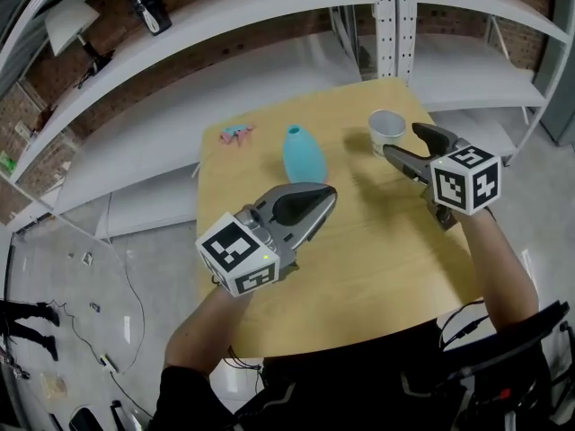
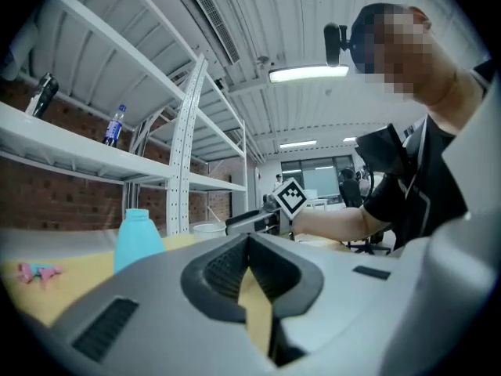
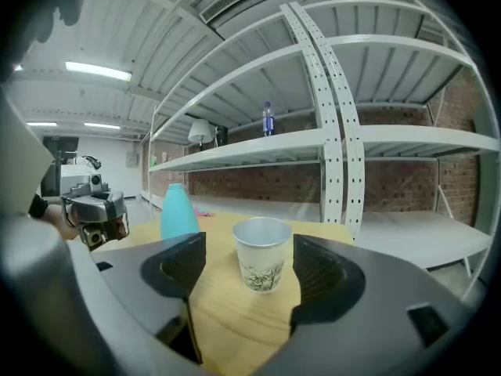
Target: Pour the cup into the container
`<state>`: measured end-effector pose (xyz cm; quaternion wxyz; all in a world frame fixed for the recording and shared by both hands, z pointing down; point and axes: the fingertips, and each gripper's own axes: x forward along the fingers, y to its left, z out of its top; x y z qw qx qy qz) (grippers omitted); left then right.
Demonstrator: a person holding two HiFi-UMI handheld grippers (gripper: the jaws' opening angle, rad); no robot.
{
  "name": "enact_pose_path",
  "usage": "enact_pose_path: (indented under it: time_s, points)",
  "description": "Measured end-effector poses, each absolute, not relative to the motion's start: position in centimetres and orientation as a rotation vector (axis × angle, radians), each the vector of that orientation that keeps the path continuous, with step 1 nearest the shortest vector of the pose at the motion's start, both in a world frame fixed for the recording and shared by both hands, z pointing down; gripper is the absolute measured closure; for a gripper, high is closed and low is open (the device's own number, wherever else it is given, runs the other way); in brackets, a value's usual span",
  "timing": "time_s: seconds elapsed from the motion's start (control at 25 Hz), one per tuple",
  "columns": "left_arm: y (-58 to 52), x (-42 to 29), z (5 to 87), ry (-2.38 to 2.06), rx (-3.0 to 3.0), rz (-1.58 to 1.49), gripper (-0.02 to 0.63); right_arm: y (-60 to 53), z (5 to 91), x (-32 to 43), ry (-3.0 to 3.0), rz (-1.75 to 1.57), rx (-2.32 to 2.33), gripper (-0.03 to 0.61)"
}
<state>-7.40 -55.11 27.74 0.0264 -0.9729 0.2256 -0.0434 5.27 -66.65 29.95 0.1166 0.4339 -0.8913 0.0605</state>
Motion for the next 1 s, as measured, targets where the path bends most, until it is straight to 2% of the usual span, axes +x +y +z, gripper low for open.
enact_pose_path:
  time_s: [0.16,0.84,0.92,1.0]
  points:
    - [-56.0,-7.7,29.2,0.719,-3.035,-0.137,0.612,-68.4,31.9,4.9,-2.584,0.226,1.239,0.230]
    - [-55.8,-8.3,31.0,0.647,-3.091,-0.120,0.612,-71.2,34.3,2.8,-2.523,0.261,1.220,0.230]
    - [-55.8,-8.4,31.2,0.653,-3.077,-0.144,0.612,-71.2,34.3,2.7,-2.519,0.260,1.221,0.233]
    - [-55.8,-8.4,31.4,0.646,-3.069,-0.164,0.612,-71.2,34.2,2.8,-2.521,0.266,1.233,0.264]
